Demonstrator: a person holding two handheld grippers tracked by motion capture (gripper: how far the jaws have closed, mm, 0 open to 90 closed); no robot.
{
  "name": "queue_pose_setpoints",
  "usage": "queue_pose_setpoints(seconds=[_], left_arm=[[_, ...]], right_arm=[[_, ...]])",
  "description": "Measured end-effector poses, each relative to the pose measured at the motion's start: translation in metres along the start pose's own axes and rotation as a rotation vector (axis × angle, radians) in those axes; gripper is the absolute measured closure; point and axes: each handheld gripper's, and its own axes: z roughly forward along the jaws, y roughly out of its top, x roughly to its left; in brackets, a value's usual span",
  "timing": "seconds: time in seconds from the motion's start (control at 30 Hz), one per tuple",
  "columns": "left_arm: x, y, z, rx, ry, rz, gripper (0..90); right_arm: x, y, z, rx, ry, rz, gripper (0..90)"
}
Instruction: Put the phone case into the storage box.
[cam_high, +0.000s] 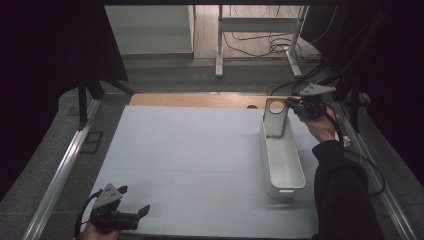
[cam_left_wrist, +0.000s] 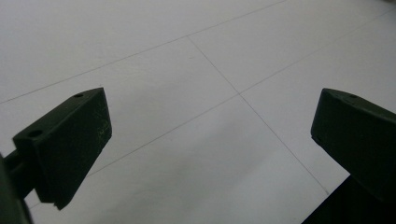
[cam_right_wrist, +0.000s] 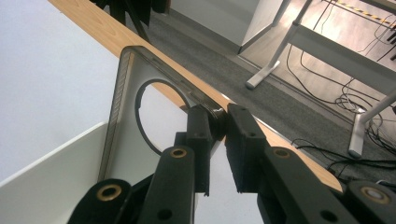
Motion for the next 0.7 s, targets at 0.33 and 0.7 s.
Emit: queue_pose_setpoints(seconds=[0.33, 0.7], left_arm=[[-0.0001, 0.0001, 0.0001, 0.002, 0.000, 0.000, 0.0], [-0.0001, 0.0001, 0.0003, 0.004, 0.000, 0.000, 0.0]], right_arm=[[0.0000, -0.0020, 0.0013, -0.004, -0.003, 0.004, 78.3], [0.0004, -0.0019, 0.0028, -0.003, -0.019, 0.013, 75.0]])
